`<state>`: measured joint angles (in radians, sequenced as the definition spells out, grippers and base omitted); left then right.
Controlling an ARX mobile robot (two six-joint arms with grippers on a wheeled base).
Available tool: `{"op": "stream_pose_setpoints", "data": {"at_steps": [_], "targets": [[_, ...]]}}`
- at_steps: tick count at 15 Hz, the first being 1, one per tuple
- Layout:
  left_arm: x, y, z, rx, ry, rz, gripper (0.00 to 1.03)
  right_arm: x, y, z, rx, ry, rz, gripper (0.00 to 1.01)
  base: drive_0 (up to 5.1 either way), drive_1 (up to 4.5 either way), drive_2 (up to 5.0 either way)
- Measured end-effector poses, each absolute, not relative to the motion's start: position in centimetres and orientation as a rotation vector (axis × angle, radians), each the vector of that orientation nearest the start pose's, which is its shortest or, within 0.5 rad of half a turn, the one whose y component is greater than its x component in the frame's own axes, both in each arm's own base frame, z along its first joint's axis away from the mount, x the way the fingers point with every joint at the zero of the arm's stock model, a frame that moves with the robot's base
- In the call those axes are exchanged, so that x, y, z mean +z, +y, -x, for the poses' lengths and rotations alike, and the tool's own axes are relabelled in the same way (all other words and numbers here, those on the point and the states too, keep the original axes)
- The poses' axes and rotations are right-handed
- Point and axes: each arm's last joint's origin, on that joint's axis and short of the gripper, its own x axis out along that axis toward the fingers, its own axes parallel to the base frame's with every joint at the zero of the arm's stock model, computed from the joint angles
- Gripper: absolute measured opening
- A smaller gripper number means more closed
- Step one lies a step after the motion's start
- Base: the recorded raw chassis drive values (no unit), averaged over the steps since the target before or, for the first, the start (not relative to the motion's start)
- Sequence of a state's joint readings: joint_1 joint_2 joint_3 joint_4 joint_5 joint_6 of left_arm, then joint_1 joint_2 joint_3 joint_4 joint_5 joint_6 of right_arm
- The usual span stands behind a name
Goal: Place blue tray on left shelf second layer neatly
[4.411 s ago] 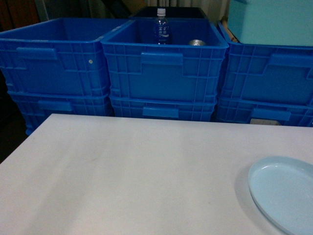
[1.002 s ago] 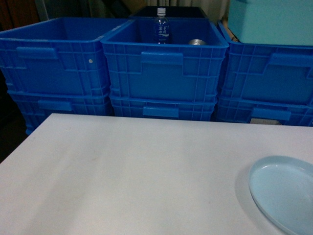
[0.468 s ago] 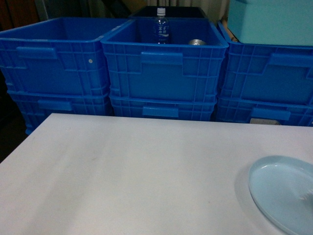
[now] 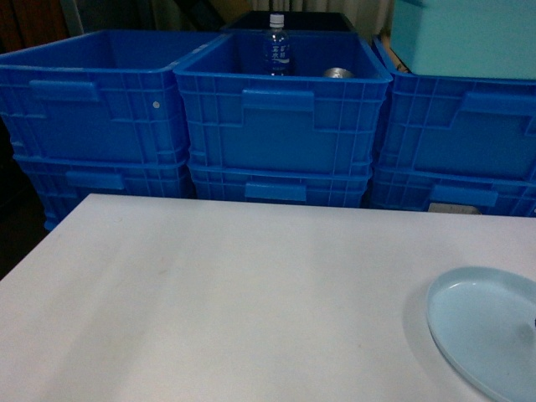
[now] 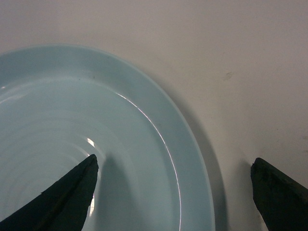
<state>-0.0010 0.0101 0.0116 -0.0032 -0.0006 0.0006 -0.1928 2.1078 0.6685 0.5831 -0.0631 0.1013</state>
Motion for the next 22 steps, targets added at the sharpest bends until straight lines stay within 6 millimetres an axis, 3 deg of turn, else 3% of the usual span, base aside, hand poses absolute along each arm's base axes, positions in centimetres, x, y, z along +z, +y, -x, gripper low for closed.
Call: {"op": "stream_pose_setpoints", "data": {"at_steps": [4,9,16,19,22], "targets": [[16.6,0.0,-9.8,0.000,0.002,-0.001,0.98,1.9,-6.4,-30.1,-0.217,0.826,-0.259,0.60,0.0,0.00,0.0],[16.6,0.0,-9.8,0.000,0.002,0.000,0.98,2.4,-4.7,-29.2,-0.196,0.836,-0.198,0.02,0.0,0.00,0.0],[16.6,0.0,-9.8,0.000,0.002,0.000,0.98,2.7,-4.4,-28.0,-0.191,0.798,-0.164,0.02,0.0,0.00,0.0],[16.6,0.0,-9.8,0.000,0.002,0.000,0.98,3.7,-3.7,-26.7,-0.168,0.789,-0.150,0.02,0.0,0.00,0.0],[16.6,0.0,-9.8,0.000,0.002,-0.001,0.98,5.4,-3.1,-26.6,-0.135,0.730,-0.120,0.02,0.0,0.00,0.0]]}}
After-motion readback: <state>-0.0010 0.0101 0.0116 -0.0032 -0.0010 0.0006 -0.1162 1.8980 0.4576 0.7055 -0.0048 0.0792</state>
